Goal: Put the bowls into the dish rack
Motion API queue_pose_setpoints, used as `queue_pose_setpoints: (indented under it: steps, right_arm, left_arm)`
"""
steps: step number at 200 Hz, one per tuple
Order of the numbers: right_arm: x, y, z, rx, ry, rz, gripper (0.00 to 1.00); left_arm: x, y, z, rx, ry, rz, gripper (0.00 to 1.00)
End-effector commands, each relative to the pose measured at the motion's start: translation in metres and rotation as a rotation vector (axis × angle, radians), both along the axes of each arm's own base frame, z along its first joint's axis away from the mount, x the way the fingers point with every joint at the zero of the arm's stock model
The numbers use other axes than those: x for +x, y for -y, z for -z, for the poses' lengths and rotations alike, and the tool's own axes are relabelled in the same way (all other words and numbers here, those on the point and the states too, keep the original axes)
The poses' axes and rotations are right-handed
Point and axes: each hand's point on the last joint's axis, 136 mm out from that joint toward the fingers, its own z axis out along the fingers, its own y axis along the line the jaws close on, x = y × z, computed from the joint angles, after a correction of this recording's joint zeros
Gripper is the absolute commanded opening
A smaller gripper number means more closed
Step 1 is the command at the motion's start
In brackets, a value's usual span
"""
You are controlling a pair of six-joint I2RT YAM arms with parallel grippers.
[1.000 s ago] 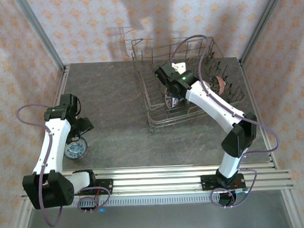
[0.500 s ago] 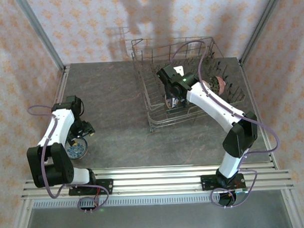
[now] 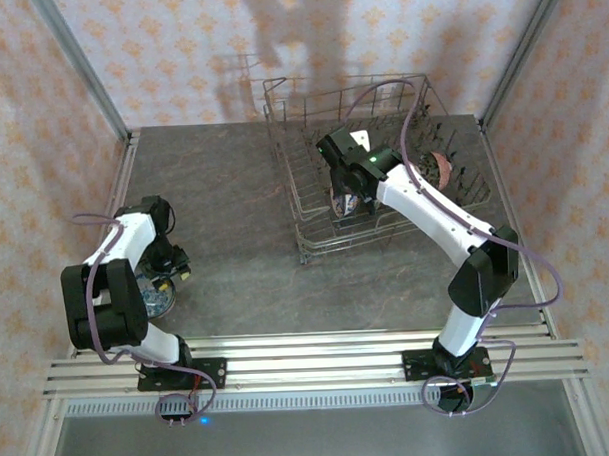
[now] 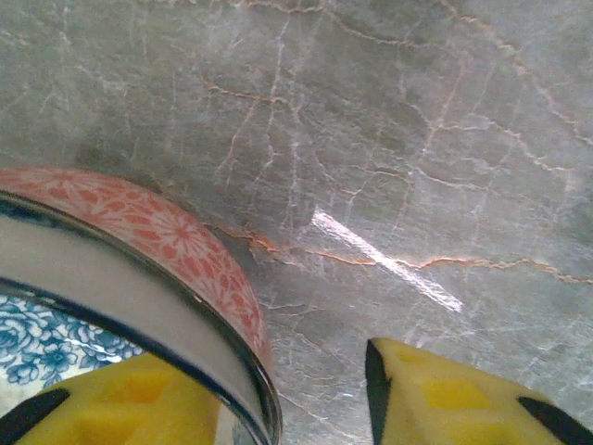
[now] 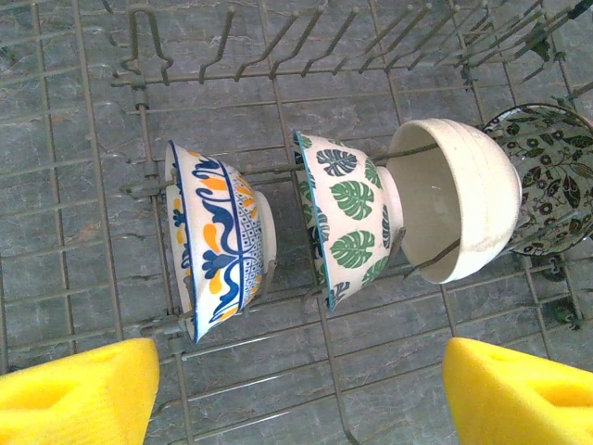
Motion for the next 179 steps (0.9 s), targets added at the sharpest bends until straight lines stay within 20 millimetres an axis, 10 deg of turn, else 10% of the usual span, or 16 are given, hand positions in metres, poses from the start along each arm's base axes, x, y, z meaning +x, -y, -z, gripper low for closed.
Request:
queue_pose_setpoints:
  steps: [1, 109, 179]
  right_arm:
    - [-0.001, 0.007, -0.013, 0.009, 0.032, 0.012, 0.80]
    - [-0.003, 0.009, -0.020, 0.018, 0.047, 0.020, 0.80]
    - [-0.008, 0.017, -0.028, 0.006, 0.055, 0.044, 0.80]
  left_arm:
    - [-0.005, 0.000, 0.006, -0.010, -0.020, -0.001, 0.38]
    - [-0.002, 0.017, -0.001, -0.087, 0.048, 0.004, 0.05]
    - [0.052, 0.069, -0.018, -0.110, 0.157, 0.136, 0.00]
